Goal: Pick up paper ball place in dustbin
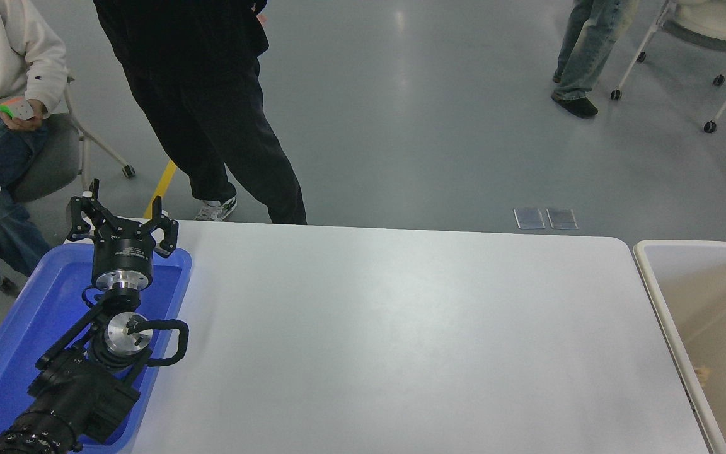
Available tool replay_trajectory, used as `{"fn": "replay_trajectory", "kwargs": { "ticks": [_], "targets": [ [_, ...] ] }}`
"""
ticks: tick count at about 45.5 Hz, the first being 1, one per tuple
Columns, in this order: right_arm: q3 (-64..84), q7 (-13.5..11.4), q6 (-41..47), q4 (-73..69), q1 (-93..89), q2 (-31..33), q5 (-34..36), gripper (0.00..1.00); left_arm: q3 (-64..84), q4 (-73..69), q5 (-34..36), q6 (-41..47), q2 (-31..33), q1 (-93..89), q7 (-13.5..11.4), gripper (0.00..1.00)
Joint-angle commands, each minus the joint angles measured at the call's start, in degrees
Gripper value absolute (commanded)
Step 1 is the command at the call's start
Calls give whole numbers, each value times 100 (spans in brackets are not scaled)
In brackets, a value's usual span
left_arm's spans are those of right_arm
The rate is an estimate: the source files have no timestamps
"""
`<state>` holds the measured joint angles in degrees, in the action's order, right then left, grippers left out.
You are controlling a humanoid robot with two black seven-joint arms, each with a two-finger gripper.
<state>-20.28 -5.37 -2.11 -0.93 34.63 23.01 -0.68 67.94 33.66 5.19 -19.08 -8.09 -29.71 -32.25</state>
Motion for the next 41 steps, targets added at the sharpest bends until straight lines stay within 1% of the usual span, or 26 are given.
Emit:
{"fn": "replay_trajectory", "kwargs": {
  "ticks": [1,3,13,17,23,31,41],
  "targets": [
    [50,1,26,-310,193,133,6,100,0,0,0,-8,0,0,0,99],
    [59,1,26,-477,237,177,6,100,0,0,0,-8,0,0,0,99],
    [270,-43,26,-1400,826,783,-143,100,0,0,0,0,0,0,0,99],
    [446,-52,18,-1953,1133,1073,-310,100,0,0,0,-8,0,0,0,99],
    [446,-61,-70,-2823,1555,1407,-328,100,0,0,0,-8,0,0,0,99],
    [490,-70,-70,-3615,1986,1592,-503,100,0,0,0,-8,0,0,0,99],
    [358,-8,-70,-4002,2373,1487,-468,100,0,0,0,0,0,0,0,99]
  ]
}}
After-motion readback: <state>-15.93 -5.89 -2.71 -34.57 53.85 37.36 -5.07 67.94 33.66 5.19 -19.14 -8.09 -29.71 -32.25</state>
